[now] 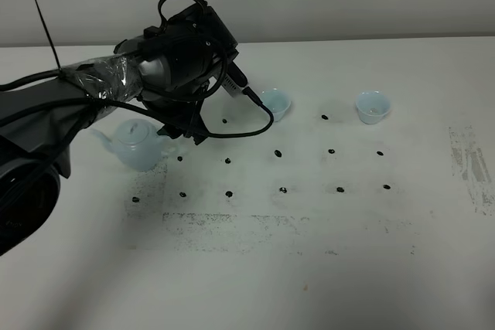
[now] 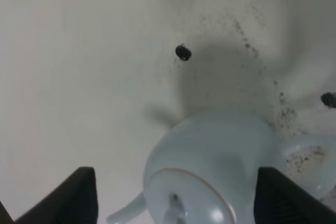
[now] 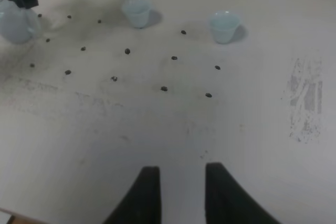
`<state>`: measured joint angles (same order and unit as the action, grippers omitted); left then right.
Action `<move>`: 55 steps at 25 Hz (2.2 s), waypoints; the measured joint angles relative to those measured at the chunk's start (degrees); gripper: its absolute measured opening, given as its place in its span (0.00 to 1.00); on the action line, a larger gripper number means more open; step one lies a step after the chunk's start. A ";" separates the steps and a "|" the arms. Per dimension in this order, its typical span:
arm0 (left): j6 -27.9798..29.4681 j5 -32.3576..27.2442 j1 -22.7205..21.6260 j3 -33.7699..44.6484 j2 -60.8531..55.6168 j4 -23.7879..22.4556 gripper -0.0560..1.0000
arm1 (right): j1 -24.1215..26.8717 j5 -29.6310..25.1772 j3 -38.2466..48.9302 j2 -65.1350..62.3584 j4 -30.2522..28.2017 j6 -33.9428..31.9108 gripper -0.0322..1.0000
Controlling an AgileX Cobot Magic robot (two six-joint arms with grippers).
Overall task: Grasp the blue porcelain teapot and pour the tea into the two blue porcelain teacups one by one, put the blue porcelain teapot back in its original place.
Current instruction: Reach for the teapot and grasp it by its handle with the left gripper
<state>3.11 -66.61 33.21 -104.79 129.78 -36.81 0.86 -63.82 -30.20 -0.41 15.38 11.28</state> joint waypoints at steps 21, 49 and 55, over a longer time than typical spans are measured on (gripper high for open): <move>-1.13 1.98 0.63 0.00 0.06 1.43 0.65 | 0.00 0.00 0.00 0.00 0.04 0.00 0.26; -6.44 1.35 4.10 0.00 0.06 12.92 0.59 | 0.00 0.00 0.00 0.00 0.04 0.00 0.26; -6.81 2.74 4.10 0.00 0.43 14.31 0.59 | 0.00 0.00 0.00 0.00 0.04 0.00 0.26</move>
<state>-3.70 -63.87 37.31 -104.79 130.21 -22.49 0.86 -63.82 -30.20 -0.41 15.42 11.28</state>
